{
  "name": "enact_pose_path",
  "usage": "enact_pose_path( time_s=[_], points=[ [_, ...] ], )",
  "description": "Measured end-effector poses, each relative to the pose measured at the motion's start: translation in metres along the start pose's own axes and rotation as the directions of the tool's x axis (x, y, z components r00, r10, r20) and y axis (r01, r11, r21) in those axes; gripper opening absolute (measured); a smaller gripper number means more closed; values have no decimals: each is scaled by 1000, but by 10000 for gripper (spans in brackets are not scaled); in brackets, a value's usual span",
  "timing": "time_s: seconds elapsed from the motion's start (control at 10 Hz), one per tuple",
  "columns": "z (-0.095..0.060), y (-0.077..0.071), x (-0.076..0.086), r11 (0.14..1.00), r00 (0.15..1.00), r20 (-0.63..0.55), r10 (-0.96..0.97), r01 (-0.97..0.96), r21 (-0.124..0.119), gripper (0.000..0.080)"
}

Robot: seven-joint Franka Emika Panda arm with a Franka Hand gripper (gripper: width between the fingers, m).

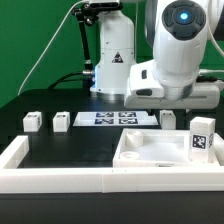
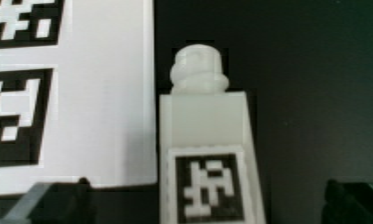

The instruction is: Assemble square table

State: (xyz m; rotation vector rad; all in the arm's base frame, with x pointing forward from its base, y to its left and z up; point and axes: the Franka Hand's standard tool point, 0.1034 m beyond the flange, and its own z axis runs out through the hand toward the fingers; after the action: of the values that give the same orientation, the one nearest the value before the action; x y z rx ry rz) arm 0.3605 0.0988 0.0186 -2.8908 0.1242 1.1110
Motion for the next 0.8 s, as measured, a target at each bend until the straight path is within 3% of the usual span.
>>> enact_pose_path(
  time_s=[0.5,0.6,0.7,0.8],
  points=[
    [8,3,-3,1000,1000,4,13,-13,-4,622],
    [8,4,-3,1000,1000,4,15,-15,-3,423],
    [8,5,-2,1000,1000,5,16,-16,-2,423],
    [8,5,-2,1000,1000,5,16,-16,-2,286]
  ],
)
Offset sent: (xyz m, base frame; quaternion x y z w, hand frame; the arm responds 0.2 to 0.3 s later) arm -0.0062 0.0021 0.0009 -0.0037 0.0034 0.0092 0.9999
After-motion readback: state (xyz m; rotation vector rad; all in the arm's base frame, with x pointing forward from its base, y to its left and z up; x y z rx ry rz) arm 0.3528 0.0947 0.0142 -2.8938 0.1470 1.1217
